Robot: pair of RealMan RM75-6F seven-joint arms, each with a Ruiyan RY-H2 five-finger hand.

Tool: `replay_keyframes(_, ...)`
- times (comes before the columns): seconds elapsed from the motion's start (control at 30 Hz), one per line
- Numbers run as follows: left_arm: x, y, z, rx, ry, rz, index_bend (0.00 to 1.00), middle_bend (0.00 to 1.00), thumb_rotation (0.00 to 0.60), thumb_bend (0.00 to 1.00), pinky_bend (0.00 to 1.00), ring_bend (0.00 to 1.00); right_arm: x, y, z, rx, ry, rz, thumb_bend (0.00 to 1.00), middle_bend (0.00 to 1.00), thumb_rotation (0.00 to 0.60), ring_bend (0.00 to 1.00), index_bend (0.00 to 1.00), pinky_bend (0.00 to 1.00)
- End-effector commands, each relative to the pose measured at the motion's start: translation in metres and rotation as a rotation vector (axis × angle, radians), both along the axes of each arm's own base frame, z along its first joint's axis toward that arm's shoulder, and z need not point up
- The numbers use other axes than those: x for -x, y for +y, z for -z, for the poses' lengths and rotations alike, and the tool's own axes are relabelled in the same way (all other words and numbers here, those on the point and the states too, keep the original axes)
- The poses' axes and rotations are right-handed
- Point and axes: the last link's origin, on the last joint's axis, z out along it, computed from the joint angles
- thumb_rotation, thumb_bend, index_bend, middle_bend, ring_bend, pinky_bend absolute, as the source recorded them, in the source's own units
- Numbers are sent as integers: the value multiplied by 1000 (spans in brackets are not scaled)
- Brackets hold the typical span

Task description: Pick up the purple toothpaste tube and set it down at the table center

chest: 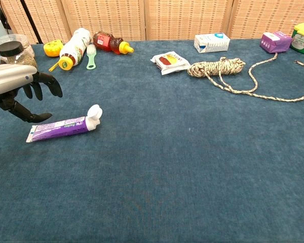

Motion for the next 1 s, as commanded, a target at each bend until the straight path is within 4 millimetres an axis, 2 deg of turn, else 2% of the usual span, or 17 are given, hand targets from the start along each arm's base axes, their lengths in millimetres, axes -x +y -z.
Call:
replay_keyframes(0.03,-4,1,11,14,-1,4,296,274,507,317,325,331,0,2,-2,4,0,-2,63,0,600,0,0,0)
replay_keyframes(0.53,-12,5,51,23,-10,-52,305,274,510,317,325,335,8,15,-13,34,-17,13,63,0,600,0,0,0)
replay_keyframes(0.83,-13,4,57,9,-23,-71,318,274,523,318,332,342,7,10,-4,-16,-40,1,63,0,600,0,0,0)
replay_keyframes(1.0,-18,5,61,23,-33,-68,324,274,555,319,335,343,3,6,1,-28,-49,-15,63,0,600,0,0,0)
